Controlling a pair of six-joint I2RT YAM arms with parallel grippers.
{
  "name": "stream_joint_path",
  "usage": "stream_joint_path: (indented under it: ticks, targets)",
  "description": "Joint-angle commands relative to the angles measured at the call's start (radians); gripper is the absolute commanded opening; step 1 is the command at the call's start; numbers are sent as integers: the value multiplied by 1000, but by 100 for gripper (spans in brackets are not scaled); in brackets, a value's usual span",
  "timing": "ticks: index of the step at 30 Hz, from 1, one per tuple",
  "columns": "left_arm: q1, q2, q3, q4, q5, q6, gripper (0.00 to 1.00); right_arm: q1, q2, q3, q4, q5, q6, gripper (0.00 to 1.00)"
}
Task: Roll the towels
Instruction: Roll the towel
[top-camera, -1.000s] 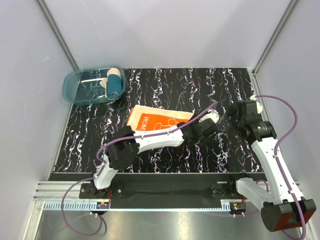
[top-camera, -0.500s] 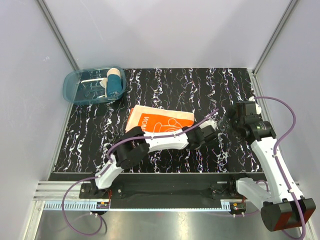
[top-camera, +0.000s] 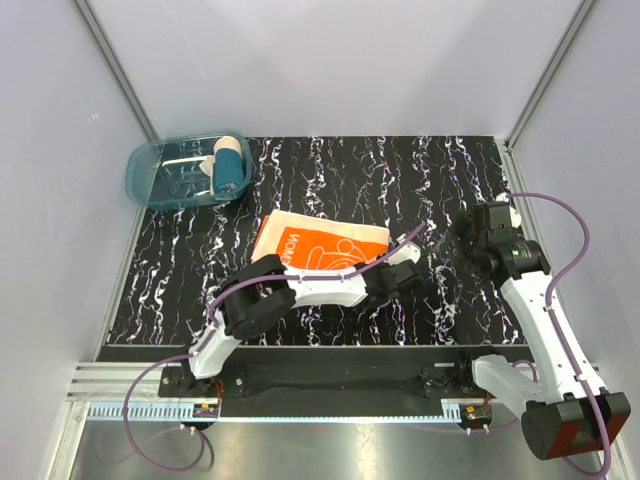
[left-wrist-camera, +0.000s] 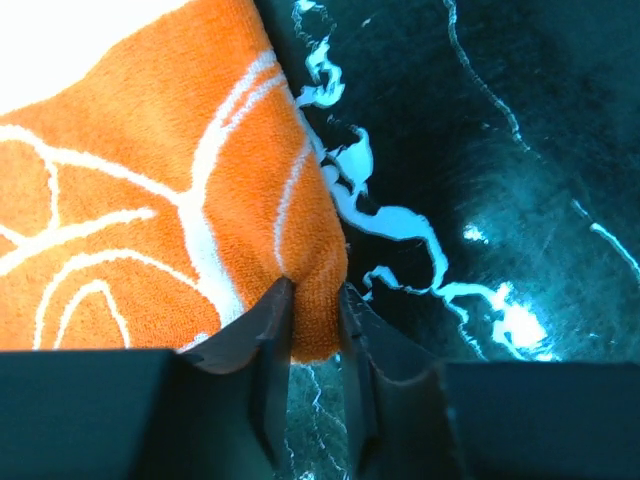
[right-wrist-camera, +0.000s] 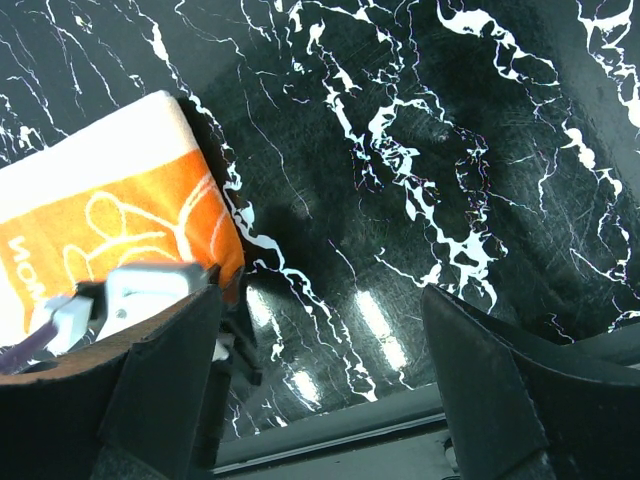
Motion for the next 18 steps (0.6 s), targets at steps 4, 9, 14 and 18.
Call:
stream_joint_path:
  ticks: [4, 9, 14, 18]
  targets:
    - [0, -111, -196, 23, 85, -68, 20, -5, 9, 14, 21, -13, -6, 89]
    - [0, -275, -341, 88, 124, -98, 20, -6, 40, -51, 167, -242, -29, 83]
    - [-4, -380, -492, 146, 155, -141, 19, 38, 231, -99, 290, -427, -23, 72]
    - [-7, -414, -545, 167, 167, -169, 19, 150, 385, -76, 381, -424, -9, 72]
